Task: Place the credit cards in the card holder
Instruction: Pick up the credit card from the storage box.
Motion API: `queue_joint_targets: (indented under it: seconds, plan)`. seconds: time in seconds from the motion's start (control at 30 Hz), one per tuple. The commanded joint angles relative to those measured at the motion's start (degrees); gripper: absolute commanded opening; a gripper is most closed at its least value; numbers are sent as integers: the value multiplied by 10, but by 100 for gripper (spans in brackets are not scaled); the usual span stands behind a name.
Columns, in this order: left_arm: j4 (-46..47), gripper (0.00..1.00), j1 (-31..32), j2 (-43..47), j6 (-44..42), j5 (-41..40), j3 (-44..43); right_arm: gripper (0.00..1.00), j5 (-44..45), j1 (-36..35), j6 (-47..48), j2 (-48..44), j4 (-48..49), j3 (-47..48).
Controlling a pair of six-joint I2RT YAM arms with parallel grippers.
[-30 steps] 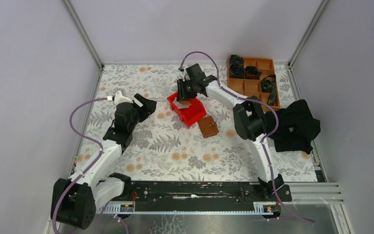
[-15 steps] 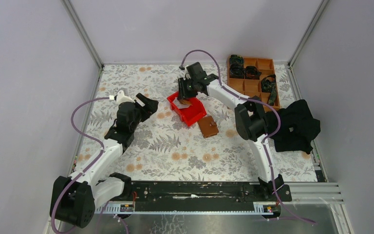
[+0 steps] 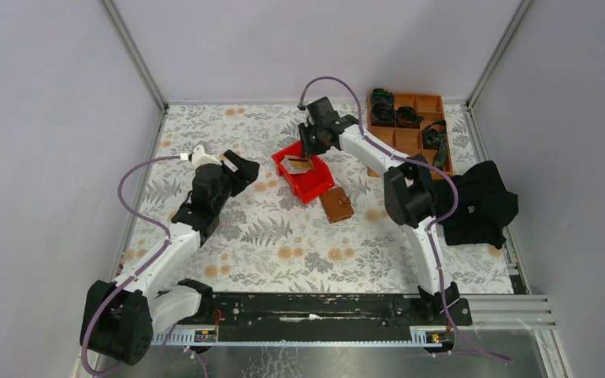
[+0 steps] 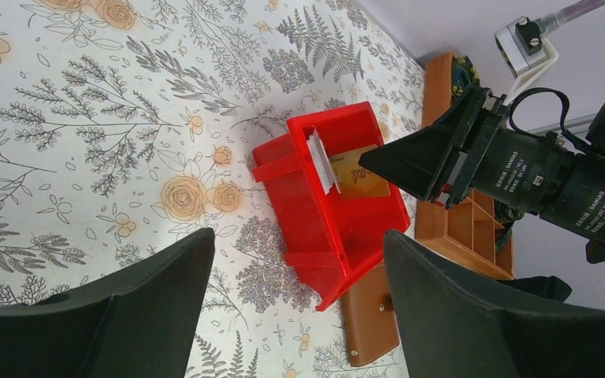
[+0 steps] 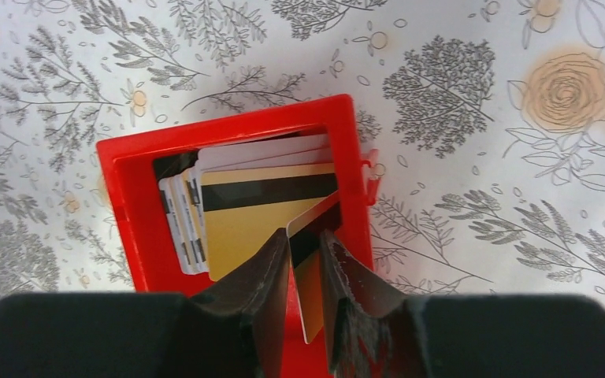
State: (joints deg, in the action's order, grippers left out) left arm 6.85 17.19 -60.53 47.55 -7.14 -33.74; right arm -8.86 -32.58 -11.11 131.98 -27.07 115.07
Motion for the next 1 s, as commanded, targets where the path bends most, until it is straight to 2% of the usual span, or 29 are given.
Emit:
queue_joint_targets:
  seconds: [0.0,0.1,0.33,0.4,0.47,0.7,0.97]
  plan:
    - [34,85,6,2,1,-16,-18,26,64,-11,38,-13,-29,30]
    - [30,85,7,7,-1,-17,-16,23,111,-27,55,-15,-29,22]
    - [23,85,7,18,-3,-12,-10,14,161,-41,71,-3,-57,38]
    - [21,85,6,20,-2,-10,-9,9,169,-44,73,3,-70,45]
    - [17,85,7,21,-1,-4,-10,0,181,-48,79,6,-80,48]
    - [0,85,10,28,-2,18,-11,0,228,-58,89,-22,-87,51]
    - [6,86,10,48,-18,77,-7,0,238,-64,81,-121,-66,20]
